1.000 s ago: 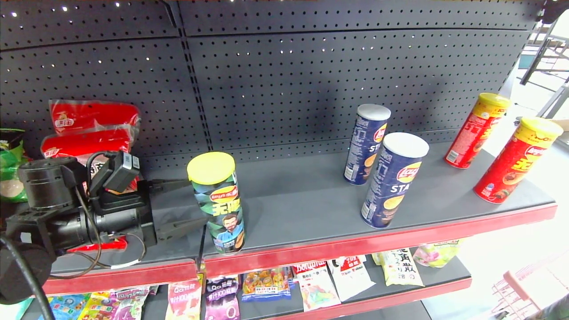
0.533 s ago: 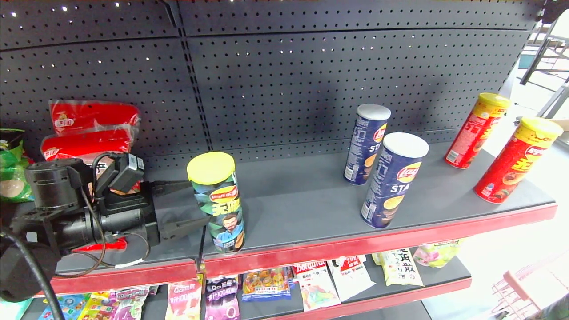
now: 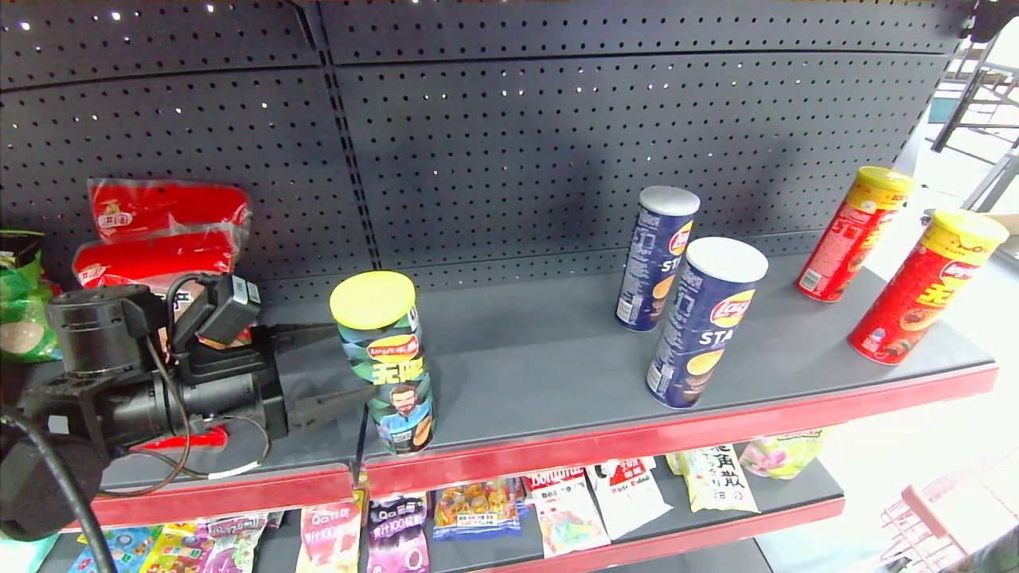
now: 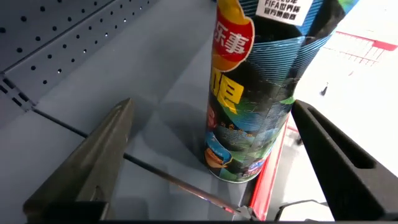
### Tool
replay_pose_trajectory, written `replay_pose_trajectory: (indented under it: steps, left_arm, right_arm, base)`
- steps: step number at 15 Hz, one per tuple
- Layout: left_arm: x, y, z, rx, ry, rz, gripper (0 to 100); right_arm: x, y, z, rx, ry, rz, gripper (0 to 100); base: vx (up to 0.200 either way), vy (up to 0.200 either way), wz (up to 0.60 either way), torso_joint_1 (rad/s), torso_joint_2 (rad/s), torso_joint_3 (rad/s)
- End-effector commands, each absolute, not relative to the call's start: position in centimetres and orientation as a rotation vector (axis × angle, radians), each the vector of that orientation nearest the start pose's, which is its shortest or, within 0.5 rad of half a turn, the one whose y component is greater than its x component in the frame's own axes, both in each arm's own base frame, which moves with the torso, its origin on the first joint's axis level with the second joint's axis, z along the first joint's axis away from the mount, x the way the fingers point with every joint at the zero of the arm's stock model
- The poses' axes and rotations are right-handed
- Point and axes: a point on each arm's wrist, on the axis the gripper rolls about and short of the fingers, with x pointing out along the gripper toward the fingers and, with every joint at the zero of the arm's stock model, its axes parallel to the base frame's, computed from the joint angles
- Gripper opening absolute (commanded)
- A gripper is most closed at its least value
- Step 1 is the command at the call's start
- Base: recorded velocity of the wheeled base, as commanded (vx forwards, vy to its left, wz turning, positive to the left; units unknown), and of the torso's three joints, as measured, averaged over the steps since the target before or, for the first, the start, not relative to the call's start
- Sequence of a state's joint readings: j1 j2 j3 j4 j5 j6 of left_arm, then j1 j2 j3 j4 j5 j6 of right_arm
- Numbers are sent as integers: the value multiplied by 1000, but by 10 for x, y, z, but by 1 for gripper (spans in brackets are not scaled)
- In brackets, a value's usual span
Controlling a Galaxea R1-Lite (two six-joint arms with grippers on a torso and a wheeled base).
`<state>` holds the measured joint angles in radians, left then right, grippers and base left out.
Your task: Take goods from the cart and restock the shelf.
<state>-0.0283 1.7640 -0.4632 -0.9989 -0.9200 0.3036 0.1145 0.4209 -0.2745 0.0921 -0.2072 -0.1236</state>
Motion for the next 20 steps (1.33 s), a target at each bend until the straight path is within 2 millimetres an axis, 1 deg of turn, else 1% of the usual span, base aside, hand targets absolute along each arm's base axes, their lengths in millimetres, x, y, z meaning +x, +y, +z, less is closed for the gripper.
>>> replay_pose_trajectory:
  steps: [1,8,12,16,19,20]
  left_arm:
    - [266,-25,118,144,136,-973,100]
    - [265,-24,117,148,148,-940,100]
    - [262,-24,121,149,137,-942,100]
    - [240,-18,132,112,129,-924,100]
    - [229,-6,137,108,118,-867,100]
    - [224,3,139,110,114,-816,100]
  right_arm:
    - [10,-4,148,-162,240,-77,0]
    - [9,-4,148,-161,236,-77,0]
    - [9,-4,149,-160,231,-78,0]
    - [9,-4,149,-160,231,-78,0]
    - [9,-4,150,-160,231,-76,0]
    - [10,-4,150,-161,236,-76,0]
  base:
    - [0,0,0,0,0,0]
    - [0,0,0,0,0,0]
    - [0,0,0,0,0,0]
    - [0,0,0,0,0,0]
    - [0,0,0,0,0,0]
    - [0,0,0,0,0,0]
